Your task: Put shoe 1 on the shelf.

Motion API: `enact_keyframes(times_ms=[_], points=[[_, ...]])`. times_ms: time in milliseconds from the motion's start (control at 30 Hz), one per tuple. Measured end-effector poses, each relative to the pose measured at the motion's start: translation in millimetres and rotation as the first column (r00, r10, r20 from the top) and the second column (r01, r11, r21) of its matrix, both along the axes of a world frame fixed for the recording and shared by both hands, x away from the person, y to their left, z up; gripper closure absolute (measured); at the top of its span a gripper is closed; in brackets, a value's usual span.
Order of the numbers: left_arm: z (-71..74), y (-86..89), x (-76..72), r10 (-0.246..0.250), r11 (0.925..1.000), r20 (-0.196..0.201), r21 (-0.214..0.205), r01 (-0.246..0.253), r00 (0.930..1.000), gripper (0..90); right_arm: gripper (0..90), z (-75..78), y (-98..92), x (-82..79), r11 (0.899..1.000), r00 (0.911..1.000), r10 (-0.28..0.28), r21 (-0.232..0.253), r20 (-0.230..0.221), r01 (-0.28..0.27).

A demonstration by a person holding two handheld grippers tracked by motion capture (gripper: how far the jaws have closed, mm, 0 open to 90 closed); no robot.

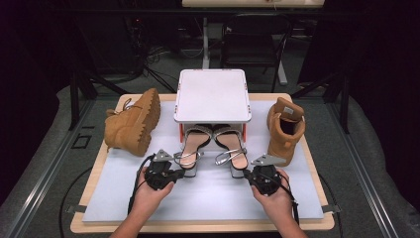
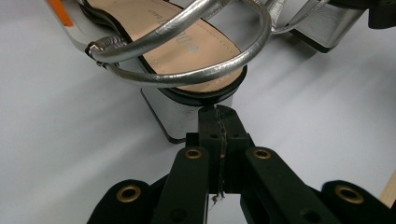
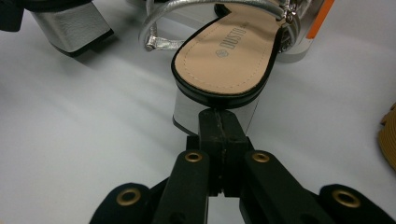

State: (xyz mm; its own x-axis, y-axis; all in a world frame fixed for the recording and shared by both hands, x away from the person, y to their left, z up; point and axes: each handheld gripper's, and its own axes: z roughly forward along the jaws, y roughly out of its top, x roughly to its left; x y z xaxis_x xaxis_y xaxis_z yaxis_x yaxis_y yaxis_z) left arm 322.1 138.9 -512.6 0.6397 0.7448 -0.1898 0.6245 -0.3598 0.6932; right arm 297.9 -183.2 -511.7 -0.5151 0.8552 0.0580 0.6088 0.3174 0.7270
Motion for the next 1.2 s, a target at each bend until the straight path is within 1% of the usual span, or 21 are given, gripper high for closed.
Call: enact_keyframes(times_ms=[67,133,233,367,400,433,567,600,733,767,900,1000,1067,1200], points=[[-0.1,-2.3,1.5,-0.002,1.0000,0.002,-0.002,0.002,1.0000,90.0,90.0,0.0,0.3,2.2,1.000,1.0000,0.003,-0.002,-0.002,-0.003],[0.2,-4.5,3.5,0.001,1.0000,0.004,0.002,-0.001,1.0000,90.0,90.0,-0.4,1.2,4.1,1.000,1.0000,0.000,0.007,-0.008,0.000],[0.2,-6.6,6.9,0.017,0.9999,0.010,0.001,-0.017,0.9998,90.0,90.0,-0.1,3.9,6.9,1.000,1.0000,-0.004,0.011,-0.003,0.004],[0.1,-7.2,12.5,0.028,0.9996,0.009,-0.007,-0.028,0.9996,90.0,90.0,1.5,7.0,11.8,1.000,1.0000,0.002,0.008,0.000,-0.002],[0.4,-7.9,14.0,0.033,0.9994,0.005,-0.012,-0.033,0.9994,90.0,90.0,1.0,8.5,13.1,1.000,0.9998,-0.012,0.021,0.015,0.012],[0.5,-8.5,15.1,0.036,0.9993,0.005,-0.015,-0.036,0.9993,90.0,90.0,2.1,8.3,15.3,1.000,0.9999,-0.007,0.019,0.014,0.007],[1.4,-11.6,21.9,0.041,0.9991,0.010,-0.008,-0.040,0.9991,90.0,90.0,2.1,10.5,21.6,1.000,0.9997,-0.019,0.022,0.013,0.019],[1.7,-12.5,23.9,0.047,0.9988,0.010,-0.013,-0.047,0.9988,90.0,90.0,2.0,11.2,23.4,1.000,0.9997,-0.021,0.021,0.010,0.021],[2.0,-13.6,31.2,0.064,0.9978,0.016,-0.019,-0.063,0.9978,90.0,90.0,1.3,13.7,31.2,0.998,0.9991,-0.035,0.045,0.025,0.033],[1.7,-13.9,32.8,0.069,0.9974,0.017,-0.021,-0.068,0.9975,90.0,90.0,1.9,13.6,33.8,0.999,0.9991,-0.034,0.040,0.025,0.033],[0.1,-15.3,42.2,0.090,0.9956,0.015,-0.028,-0.090,0.9958,90.0,90.0,1.5,16.7,42.1,0.998,0.9987,-0.045,0.048,0.022,0.044],[-1.2,-16.8,49.0,0.086,0.9959,0.011,-0.030,-0.085,0.9963,90.0,90.0,0.2,18.4,48.1,0.997,0.9985,-0.050,0.058,0.022,0.049],[-2.2,-18.6,53.2,0.090,0.9956,0.012,-0.028,-0.089,0.9959,90.0,90.0,-1.3,18.6,51.4,0.996,0.9982,-0.057,0.064,0.021,0.055],[-5.2,-21.9,59.3,0.102,0.9941,0.011,-0.038,-0.102,0.9947,90.0,90.0,-6.0,17.9,58.5,0.994,0.9967,-0.080,0.079,0.015,0.079]])
